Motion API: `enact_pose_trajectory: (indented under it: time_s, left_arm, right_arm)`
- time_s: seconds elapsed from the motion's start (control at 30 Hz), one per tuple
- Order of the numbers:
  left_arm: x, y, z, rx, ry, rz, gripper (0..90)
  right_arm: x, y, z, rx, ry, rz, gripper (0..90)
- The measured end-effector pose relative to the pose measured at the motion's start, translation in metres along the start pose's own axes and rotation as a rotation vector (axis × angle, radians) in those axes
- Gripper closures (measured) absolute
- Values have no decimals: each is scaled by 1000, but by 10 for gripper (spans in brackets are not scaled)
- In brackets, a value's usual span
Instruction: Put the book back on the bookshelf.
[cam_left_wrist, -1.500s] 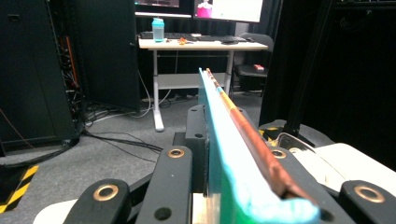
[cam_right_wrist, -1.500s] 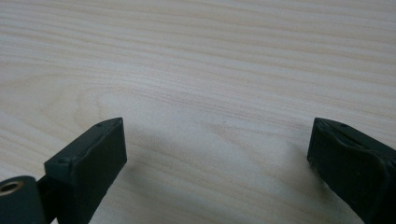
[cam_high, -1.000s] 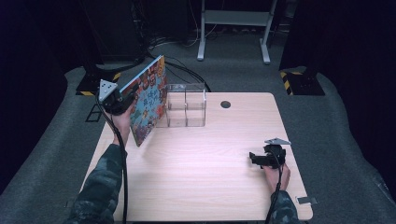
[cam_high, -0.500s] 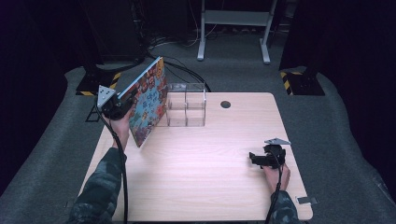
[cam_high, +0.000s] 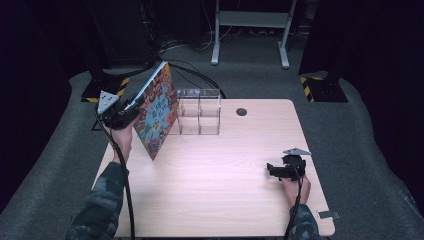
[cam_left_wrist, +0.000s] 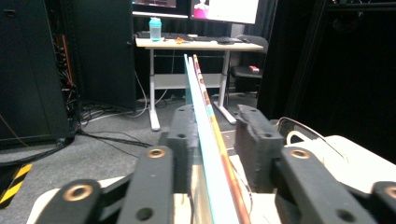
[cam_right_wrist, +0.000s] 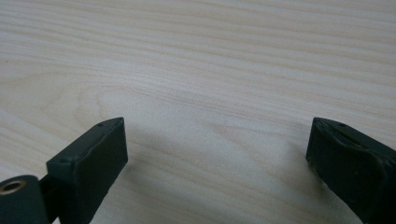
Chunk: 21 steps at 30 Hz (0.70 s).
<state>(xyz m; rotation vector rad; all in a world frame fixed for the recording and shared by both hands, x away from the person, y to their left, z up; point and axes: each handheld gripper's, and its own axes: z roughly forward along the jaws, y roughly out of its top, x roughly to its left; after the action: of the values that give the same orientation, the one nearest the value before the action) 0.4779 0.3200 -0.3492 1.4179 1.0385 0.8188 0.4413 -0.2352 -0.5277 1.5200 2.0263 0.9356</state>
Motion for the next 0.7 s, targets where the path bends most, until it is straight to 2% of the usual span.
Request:
enact_pose_trajectory:
  time_s: [0.13,0.33,0.4,0.47,0.53,0.7]
  left_arm:
    - [-1,5,-7,52,-17,-5,509]
    - [-6,11,-22,91,-15,35,333]
    - [-5,11,-26,116,-11,47,297]
    - [-4,9,-30,138,-16,39,249]
    - [-4,7,-35,141,-12,43,216]
    - [-3,2,-47,183,-29,49,148]
  right_arm:
    - [0,0,0,1,0,-3,46]
    - [1,0,0,0,-7,4,46]
    - [1,0,0,2,-7,2,46]
    - [1,0,0,2,-8,4,46]
    - [1,0,0,5,-7,2,44]
    - [2,0,1,10,-12,-8,44]
